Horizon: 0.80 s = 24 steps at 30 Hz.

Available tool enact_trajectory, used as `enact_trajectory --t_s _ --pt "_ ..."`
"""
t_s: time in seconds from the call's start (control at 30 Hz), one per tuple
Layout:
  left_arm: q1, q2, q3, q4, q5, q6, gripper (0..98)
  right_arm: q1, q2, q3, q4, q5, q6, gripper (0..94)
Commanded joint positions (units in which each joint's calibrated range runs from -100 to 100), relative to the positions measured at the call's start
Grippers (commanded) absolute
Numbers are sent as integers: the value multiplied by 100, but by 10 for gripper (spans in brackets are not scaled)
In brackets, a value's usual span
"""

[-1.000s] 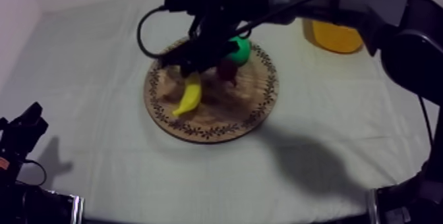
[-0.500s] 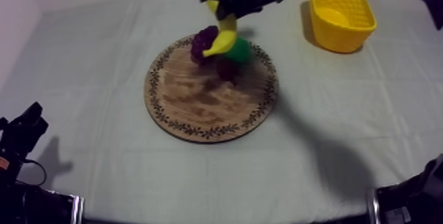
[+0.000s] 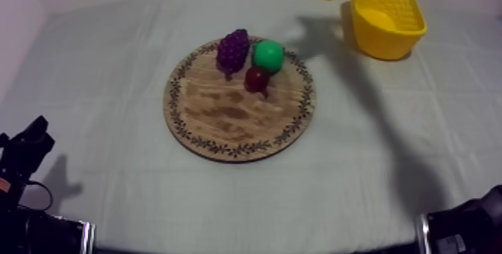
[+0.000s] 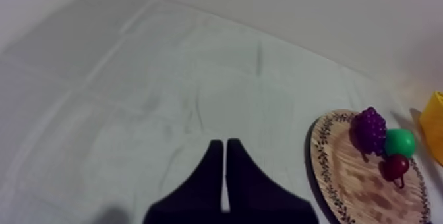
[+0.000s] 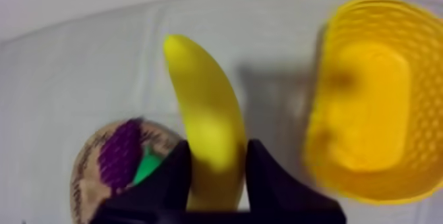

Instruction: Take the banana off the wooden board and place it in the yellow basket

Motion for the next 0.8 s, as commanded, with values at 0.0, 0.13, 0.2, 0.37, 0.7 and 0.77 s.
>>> enact_trajectory --t_s 0.0,0.13,0.2,0.37,0.7,0.77 --pt "2 -3 3 -1 1 2 1 454 49 -60 1 -21 37 198" --pt "2 -3 3 -1 1 2 1 839 195 -209 14 -24 139 191" --pt "2 -3 3 -1 1 2 1 982 306 -358 35 28 166 191" --pt "2 -3 3 -1 1 1 1 1215 658 -766 81 130 209 194" --pt "2 -3 3 -1 1 2 1 1283 1350 -988 183 -109 236 200" --pt "2 -3 3 -1 1 2 1 1284 1495 -1032 186 -139 249 197"
